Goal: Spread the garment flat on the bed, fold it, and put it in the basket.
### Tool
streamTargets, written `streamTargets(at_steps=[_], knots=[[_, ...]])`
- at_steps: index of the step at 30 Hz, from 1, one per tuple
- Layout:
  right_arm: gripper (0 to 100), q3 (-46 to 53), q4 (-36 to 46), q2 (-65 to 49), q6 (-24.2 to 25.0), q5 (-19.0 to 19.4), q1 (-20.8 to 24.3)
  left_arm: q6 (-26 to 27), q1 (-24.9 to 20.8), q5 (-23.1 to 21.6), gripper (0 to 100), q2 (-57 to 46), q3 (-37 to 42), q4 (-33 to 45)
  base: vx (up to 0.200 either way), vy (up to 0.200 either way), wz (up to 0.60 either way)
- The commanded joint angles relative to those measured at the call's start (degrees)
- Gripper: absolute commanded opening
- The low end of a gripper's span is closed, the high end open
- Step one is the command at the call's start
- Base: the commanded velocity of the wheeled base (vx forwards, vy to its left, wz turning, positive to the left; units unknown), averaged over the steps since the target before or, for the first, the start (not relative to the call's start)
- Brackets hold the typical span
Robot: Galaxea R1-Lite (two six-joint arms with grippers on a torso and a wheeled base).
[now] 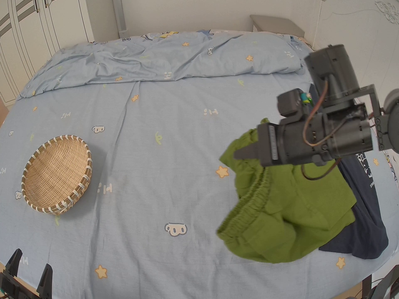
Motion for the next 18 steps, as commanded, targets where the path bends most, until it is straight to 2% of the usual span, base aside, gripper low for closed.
streamTargets(at_steps=[1,8,9,18], knots=[[0,-13.1,-0.2,14.4,1.1,-2.1,9.6,0.0,0.0,0.0,100,-0.6,0.9,0.0,0.0,0.0,0.0],[0,-16.2,-0.9,19.5,1.5,-2.2,11.1,0.0,0.0,0.0,100,-0.6,0.9,0.0,0.0,0.0,0.0],[100,-16.3,-1.3,20.2,1.6,-2.2,11.1,0.0,0.0,0.0,100,-0.6,0.9,0.0,0.0,0.0,0.0],[100,-16.8,-2.3,24.1,1.4,-2.3,11.9,0.0,0.0,0.0,100,-0.6,0.9,0.0,0.0,0.0,0.0]])
